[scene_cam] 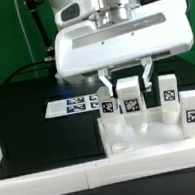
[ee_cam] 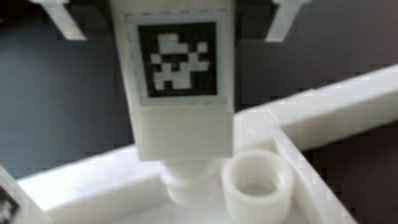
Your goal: Assemble square table
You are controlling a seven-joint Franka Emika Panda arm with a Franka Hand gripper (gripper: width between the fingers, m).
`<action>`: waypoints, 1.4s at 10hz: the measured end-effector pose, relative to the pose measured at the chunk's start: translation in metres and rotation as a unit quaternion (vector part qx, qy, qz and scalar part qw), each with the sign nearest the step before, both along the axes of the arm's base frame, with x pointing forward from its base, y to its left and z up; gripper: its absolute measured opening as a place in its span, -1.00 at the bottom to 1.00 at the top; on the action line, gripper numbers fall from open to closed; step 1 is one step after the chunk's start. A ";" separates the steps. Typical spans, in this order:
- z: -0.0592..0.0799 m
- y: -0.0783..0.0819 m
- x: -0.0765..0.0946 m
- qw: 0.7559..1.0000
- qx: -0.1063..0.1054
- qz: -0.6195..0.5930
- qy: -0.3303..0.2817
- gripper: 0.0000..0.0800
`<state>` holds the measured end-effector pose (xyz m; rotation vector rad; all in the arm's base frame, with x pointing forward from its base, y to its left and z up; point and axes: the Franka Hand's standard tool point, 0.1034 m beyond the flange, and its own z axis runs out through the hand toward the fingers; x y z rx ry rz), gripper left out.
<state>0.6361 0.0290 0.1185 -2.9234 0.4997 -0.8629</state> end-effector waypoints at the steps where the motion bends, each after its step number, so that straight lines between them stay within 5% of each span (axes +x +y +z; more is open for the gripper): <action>1: -0.001 -0.001 0.000 1.000 -0.002 0.000 0.000 -0.27; 5: -0.005 -0.007 -0.004 1.000 -0.016 -0.001 -0.005 -0.27; 8: 0.009 -0.028 -0.003 0.999 -0.039 -0.001 -0.023 -0.27; 12: -0.017 -0.034 -0.009 0.998 -0.061 0.000 -0.024 -0.27; 14: -0.024 -0.024 -0.012 0.998 -0.062 0.005 -0.021 -0.27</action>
Offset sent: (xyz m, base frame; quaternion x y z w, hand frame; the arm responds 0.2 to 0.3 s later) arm 0.0000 0.0000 0.0000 0.0000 0.0000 0.0000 1.0000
